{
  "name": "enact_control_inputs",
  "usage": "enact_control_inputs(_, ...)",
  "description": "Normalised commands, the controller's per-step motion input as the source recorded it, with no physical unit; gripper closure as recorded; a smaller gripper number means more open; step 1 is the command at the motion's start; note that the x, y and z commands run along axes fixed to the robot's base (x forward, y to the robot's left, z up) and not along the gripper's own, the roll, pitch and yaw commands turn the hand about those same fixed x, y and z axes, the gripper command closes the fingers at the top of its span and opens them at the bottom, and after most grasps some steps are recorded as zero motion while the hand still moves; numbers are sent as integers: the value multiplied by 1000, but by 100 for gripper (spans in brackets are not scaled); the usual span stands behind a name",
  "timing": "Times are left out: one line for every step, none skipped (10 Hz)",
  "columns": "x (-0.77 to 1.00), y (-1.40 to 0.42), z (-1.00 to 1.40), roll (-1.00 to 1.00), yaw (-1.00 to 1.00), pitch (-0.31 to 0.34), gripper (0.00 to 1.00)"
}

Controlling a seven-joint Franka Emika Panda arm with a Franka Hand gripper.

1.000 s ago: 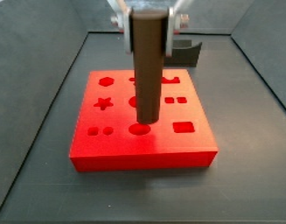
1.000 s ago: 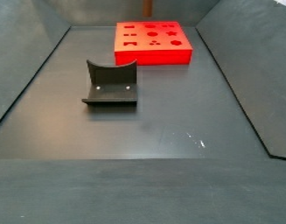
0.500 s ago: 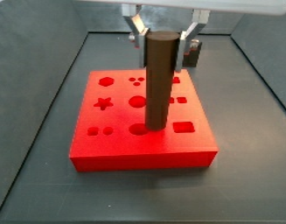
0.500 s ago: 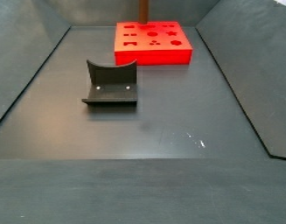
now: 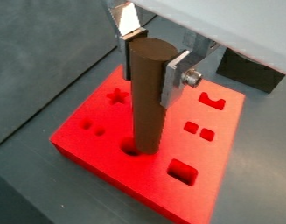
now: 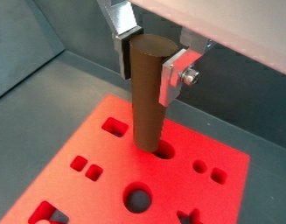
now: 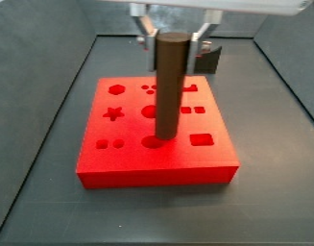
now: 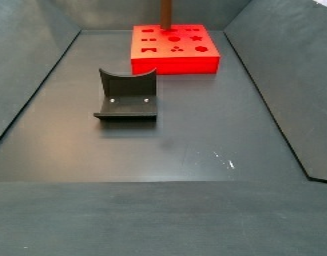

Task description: Insert the oval object.

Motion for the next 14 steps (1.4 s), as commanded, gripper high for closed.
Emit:
enact_control_inputs(-211, 0, 37, -31, -97, -71, 100)
enact_control_inputs(0, 0, 0, -1, -6, 0, 100)
enact_control_inputs(80, -111, 0, 0, 0, 0, 100)
enact_control_inputs(46, -77, -91, -99, 0, 0, 100)
enact_control_inputs(0, -86, -9, -123, 54, 0, 100)
enact_control_inputs(-71, 0, 0, -30, 0, -1, 100)
enact_control_inputs(-140, 0, 0, -16, 9, -43, 100)
enact_control_inputs(-154, 0, 0, -17, 0, -44, 100)
enact_control_inputs(-149, -66, 0, 0, 3, -29, 100)
enact_control_inputs(-46, -126, -37, 0, 0, 0, 100)
enact_control_inputs(0, -163, -77, 0, 0, 0, 100)
enact_control_inputs(54, -3, -109, 19, 0, 0, 100)
enact_control_inputs(0, 0, -97, 0, 0, 0, 100)
enact_control_inputs(0, 0, -86, 10, 0, 0, 100)
